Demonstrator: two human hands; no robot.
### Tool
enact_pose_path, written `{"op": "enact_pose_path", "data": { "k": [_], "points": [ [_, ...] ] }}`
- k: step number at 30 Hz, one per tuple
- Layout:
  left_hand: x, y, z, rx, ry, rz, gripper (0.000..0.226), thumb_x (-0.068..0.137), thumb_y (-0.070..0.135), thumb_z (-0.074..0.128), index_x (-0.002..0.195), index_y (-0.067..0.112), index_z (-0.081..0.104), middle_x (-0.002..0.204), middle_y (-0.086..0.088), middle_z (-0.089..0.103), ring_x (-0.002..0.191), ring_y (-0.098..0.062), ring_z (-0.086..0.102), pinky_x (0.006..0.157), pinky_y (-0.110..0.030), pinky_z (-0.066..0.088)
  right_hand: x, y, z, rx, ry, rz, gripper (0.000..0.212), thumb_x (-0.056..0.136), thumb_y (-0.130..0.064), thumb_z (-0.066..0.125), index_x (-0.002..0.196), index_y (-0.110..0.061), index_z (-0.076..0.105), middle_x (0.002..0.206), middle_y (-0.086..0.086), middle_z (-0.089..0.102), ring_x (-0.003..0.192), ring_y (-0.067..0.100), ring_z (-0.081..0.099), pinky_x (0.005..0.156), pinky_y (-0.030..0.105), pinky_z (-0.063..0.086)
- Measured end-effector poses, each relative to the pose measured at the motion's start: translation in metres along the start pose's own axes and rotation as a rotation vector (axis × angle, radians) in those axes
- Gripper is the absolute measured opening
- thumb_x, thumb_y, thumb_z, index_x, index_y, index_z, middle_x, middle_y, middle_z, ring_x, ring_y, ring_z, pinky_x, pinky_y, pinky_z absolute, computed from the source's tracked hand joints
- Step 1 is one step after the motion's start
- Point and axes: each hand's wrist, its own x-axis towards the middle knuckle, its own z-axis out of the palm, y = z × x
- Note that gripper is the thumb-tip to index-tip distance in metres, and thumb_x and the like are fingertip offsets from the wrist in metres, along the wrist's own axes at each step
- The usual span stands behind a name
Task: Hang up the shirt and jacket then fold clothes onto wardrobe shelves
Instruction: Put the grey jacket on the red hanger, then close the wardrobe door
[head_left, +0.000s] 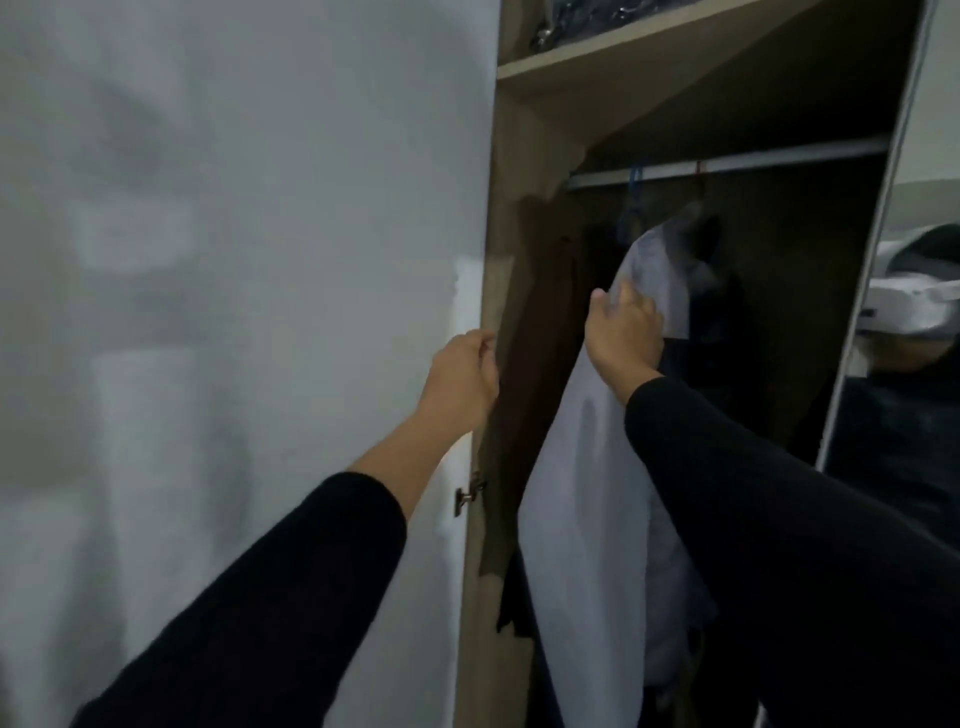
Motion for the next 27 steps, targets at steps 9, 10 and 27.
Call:
{"op": "enact_pose_path", "data": {
  "k": [9, 10, 27],
  "points": [
    [-0.082, 0.012, -0.096, 0.171, 0.082, -0.223, 0.038, 0.099, 0.010, 0.032, 0.134, 0.007, 0.047, 0.128, -0.012, 0.056, 0.119, -0.022, 0.052, 0.098, -0.021, 0.034, -0.102, -0.033, -0.009, 0.002, -0.228, -0.197, 0.051, 0.100, -0.037, 0.034, 0.148, -0.020, 0.028, 0.150, 0.009, 0.033, 0.137, 0.028, 0.030, 0.110, 0.047, 0.028],
    [-0.092, 0.013, -0.107, 0.199, 0.090, -0.239, 0.038, 0.099, 0.010, 0.032, 0.134, 0.007, 0.047, 0.127, -0.012, 0.057, 0.119, -0.023, 0.052, 0.099, -0.023, 0.034, -0.115, -0.037, -0.009, -0.006, -0.256, -0.208, 0.051, 0.100, -0.036, 0.033, 0.148, -0.018, 0.028, 0.150, 0.010, 0.033, 0.136, 0.029, 0.031, 0.109, 0.047, 0.028],
    [-0.110, -0.040, -0.278, 0.376, 0.179, -0.381, 0.042, 0.103, 0.020, 0.025, 0.138, 0.005, 0.043, 0.142, -0.011, 0.047, 0.130, -0.025, 0.043, 0.105, -0.027, 0.029, -0.271, -0.165, 0.079, -0.093, -0.468, -0.833, 0.047, 0.095, -0.030, 0.043, 0.139, -0.012, 0.044, 0.138, 0.005, 0.049, 0.123, 0.027, 0.047, 0.088, 0.042, 0.039]
  ]
}}
